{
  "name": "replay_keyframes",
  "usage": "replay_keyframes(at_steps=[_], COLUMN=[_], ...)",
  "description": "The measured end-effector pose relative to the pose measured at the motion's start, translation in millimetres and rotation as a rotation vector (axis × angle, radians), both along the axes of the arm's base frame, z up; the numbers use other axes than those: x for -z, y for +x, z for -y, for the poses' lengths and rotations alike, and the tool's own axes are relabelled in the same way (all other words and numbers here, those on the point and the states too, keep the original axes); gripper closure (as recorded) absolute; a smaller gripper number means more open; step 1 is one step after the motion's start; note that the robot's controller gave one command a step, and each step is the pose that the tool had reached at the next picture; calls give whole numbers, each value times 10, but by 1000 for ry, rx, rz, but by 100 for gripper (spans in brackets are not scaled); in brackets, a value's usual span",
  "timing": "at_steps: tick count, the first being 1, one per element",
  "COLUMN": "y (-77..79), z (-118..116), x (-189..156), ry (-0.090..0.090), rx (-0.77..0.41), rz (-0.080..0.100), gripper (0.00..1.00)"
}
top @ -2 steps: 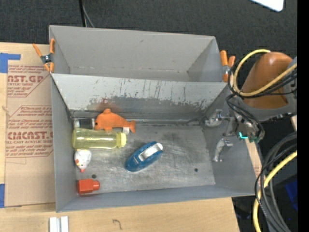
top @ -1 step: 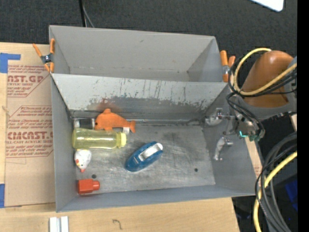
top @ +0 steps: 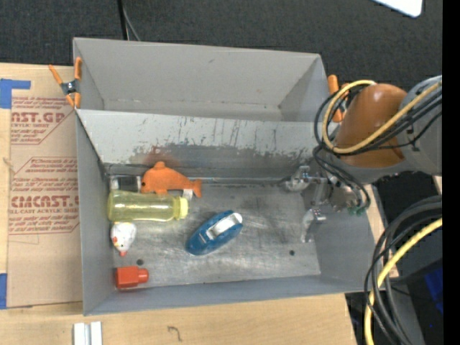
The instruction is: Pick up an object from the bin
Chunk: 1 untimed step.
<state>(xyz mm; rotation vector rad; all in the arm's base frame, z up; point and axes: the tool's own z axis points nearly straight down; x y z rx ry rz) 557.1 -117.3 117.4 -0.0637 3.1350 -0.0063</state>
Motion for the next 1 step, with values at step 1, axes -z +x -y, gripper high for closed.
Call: replay_keyframes(at_steps=[1], y=[88], z=[-407], x=[311], ry=[5], rx=[-98], rz=[-5], gripper=[0])
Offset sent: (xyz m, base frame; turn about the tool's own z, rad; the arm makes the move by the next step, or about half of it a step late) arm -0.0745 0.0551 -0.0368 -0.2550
